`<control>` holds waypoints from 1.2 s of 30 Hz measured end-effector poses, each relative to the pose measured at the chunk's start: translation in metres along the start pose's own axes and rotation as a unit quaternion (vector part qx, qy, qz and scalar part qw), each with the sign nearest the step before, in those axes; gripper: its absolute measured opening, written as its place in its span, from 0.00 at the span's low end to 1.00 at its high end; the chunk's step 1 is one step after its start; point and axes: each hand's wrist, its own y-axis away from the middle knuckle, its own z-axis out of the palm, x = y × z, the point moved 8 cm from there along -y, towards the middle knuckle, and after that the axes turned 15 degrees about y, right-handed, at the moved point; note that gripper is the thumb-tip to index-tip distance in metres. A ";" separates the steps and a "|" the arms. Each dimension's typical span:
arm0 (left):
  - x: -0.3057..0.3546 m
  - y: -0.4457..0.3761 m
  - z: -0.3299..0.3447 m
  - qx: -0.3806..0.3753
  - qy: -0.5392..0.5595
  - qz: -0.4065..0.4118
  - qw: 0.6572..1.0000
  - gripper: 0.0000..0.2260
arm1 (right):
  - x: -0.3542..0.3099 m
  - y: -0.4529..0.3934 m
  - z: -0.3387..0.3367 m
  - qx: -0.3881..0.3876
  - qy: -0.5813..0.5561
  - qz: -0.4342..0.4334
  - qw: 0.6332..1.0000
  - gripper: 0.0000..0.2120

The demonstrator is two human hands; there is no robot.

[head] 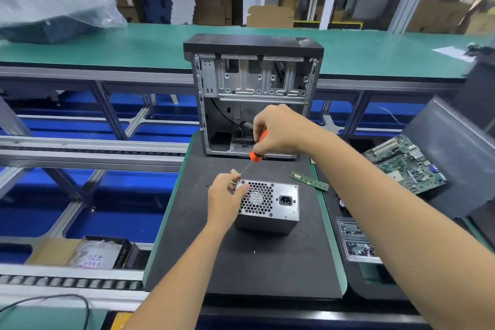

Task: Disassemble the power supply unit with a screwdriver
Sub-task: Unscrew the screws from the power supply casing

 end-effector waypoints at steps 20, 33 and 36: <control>0.005 -0.004 -0.007 0.003 -0.024 0.012 1.000 0.07 | -0.010 0.005 0.002 -0.004 0.003 0.042 0.999 0.11; 0.012 -0.006 -0.006 -0.018 -0.063 0.044 0.997 0.05 | -0.009 0.006 -0.007 0.024 -0.009 0.063 0.998 0.14; 0.013 -0.006 -0.007 -0.017 -0.064 0.038 0.997 0.05 | -0.011 0.006 -0.004 0.011 0.001 0.060 0.998 0.13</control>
